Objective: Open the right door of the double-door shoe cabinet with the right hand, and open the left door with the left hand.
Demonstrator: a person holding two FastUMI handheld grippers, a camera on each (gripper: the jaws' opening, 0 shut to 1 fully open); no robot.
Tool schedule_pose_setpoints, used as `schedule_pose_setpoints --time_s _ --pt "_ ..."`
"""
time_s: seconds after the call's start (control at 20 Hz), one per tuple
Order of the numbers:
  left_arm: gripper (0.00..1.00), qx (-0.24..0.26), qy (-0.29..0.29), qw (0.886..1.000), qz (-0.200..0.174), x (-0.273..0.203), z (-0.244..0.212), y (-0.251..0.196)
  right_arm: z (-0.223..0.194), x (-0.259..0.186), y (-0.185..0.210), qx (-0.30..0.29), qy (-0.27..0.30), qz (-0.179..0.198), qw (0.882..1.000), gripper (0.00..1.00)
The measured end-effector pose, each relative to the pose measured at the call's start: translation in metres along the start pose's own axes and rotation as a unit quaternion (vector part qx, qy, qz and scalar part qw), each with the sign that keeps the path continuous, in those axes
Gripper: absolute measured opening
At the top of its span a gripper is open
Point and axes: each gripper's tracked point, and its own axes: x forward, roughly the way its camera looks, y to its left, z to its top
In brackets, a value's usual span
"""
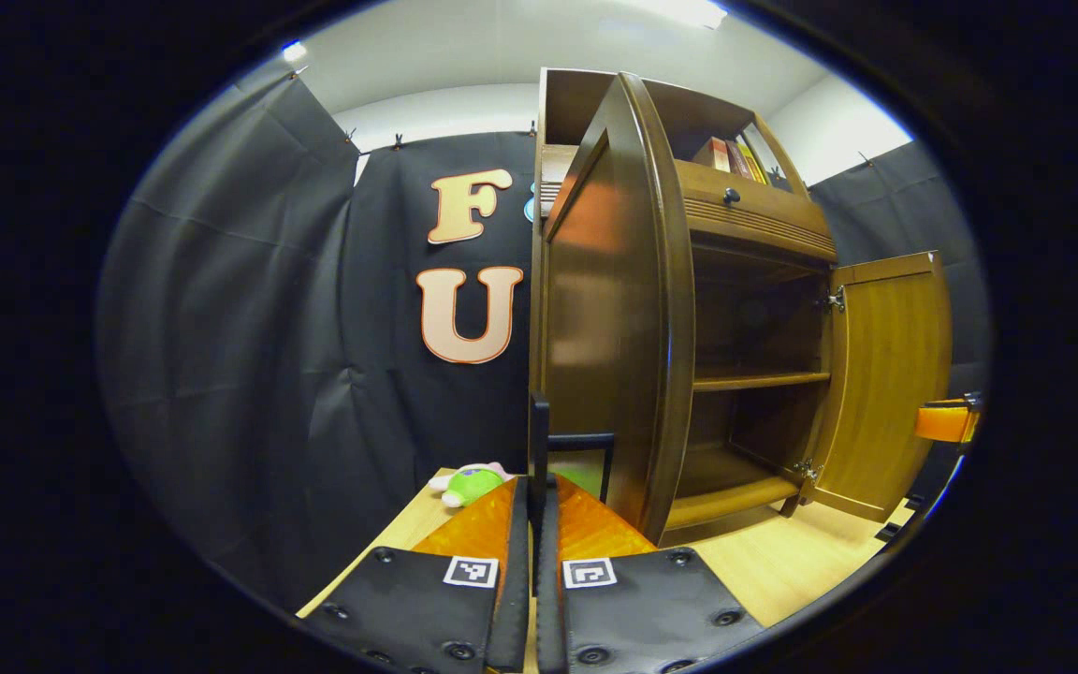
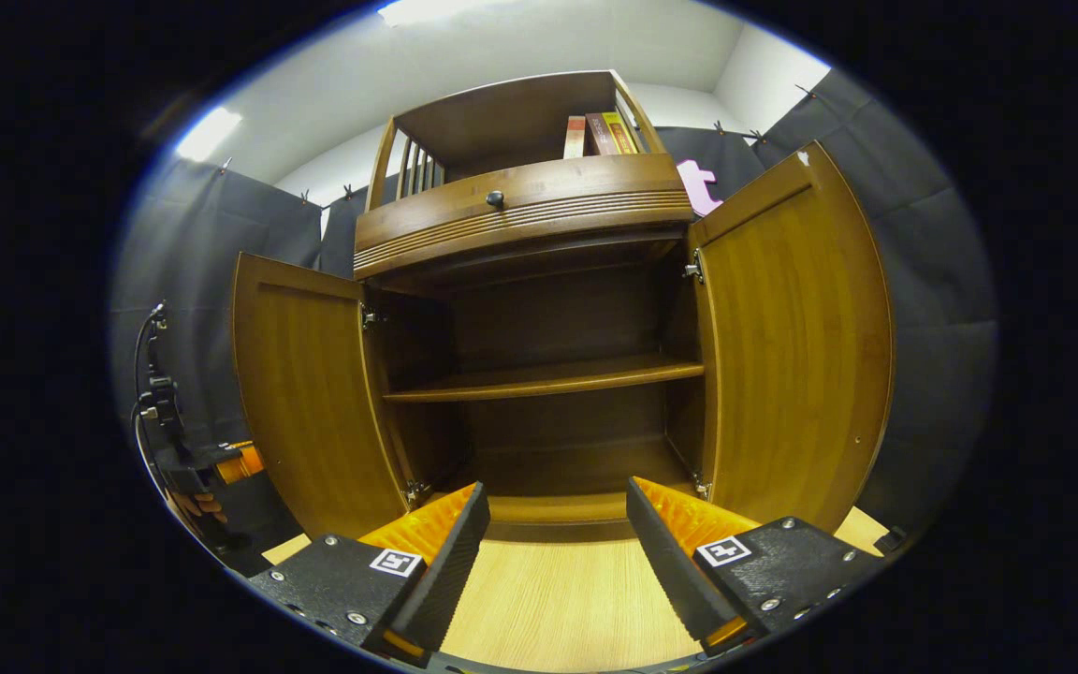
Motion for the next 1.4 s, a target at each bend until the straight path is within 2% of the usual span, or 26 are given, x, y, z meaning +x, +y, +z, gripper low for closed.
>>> schedule_pose_setpoints --time_s 0.05,0.1,0.15,0.2,0.25,0.35,0.4,0.5,0.55,0.6,0.65,0.75,0.8,0.85,0.9,1.1,1.2,1.3,1.35,1.4 --pt "0.11 0.008 -0.003 1.000 -0.009 -0.002 0.001 0.005 -0.001 0.002 0.002 -0.001 0.000 -0.001 1.000 1.00" --pt "0.12 0.014 -0.006 1.000 -0.015 -0.002 0.001 0.011 -0.002 0.003 0.006 0.000 0.000 -0.001 1.000 0.91" --pt "0.05 0.016 -0.007 1.000 -0.020 0.000 0.001 0.018 -0.001 0.005 0.010 0.001 0.000 0.000 1.000 0.91" --pt "0.03 0.013 -0.005 1.000 -0.023 0.001 0.001 0.024 -0.002 0.006 0.012 0.002 0.000 0.001 1.000 0.91" --pt "0.11 0.010 -0.005 0.999 -0.033 0.001 0.000 0.026 -0.001 0.007 0.015 0.000 0.000 0.003 1.000 0.91" --pt "0.11 0.015 -0.007 0.999 -0.044 0.002 0.001 0.034 -0.002 0.007 0.019 -0.004 0.001 0.008 1.000 0.91" --pt "0.03 0.015 -0.007 0.999 -0.045 0.003 0.002 0.040 -0.001 0.008 0.020 -0.005 0.001 0.011 1.000 0.91" --pt "0.03 0.012 -0.003 0.998 -0.053 0.001 0.000 0.047 -0.002 0.005 0.024 -0.003 0.005 0.016 1.000 0.91" --pt "0.11 0.014 -0.001 0.998 -0.062 0.001 0.000 0.045 -0.002 0.004 0.021 -0.002 0.007 0.016 1.000 0.91" --pt "0.11 0.016 -0.001 0.998 -0.068 0.000 0.000 0.046 -0.002 0.004 0.018 -0.002 0.008 0.014 1.000 0.91" --pt "0.03 0.017 0.003 0.998 -0.067 -0.001 0.000 0.049 -0.001 0.002 0.012 -0.003 0.008 0.011 1.000 0.91" --pt "0.03 0.028 0.017 0.998 -0.053 -0.011 -0.006 0.057 0.000 -0.001 0.001 -0.003 0.009 0.006 1.000 0.91" --pt "0.11 0.035 0.022 0.998 -0.045 -0.020 -0.009 0.060 0.000 -0.001 -0.006 -0.004 0.011 0.003 1.000 0.91" --pt "0.04 0.038 0.031 0.998 -0.039 -0.030 -0.013 0.063 0.001 -0.001 -0.013 -0.004 0.011 0.001 1.000 0.92" --pt "0.16 0.037 0.038 0.998 -0.030 -0.040 -0.014 0.065 0.001 0.001 -0.019 -0.001 0.010 -0.001 1.000 0.92" --pt "0.17 0.018 0.031 0.999 0.018 -0.077 0.000 0.054 0.003 0.005 -0.039 0.009 0.012 0.004 1.000 0.92" --pt "0.19 -0.008 0.010 0.999 0.038 -0.083 0.016 0.035 0.003 0.006 -0.048 0.011 0.014 0.010 1.000 0.91" --pt "0.11 -0.042 -0.015 0.999 0.029 -0.078 0.035 -0.007 0.003 0.005 -0.056 0.011 0.018 0.018 1.000 0.92" --pt "0.11 -0.041 -0.024 0.998 0.032 -0.075 0.043 -0.023 0.004 0.003 -0.060 0.008 0.019 0.021 1.000 1.00" --pt "0.11 -0.040 -0.026 0.998 0.031 -0.070 0.049 -0.042 0.006 0.002 -0.065 0.005 0.017 0.023 1.000 0.92"
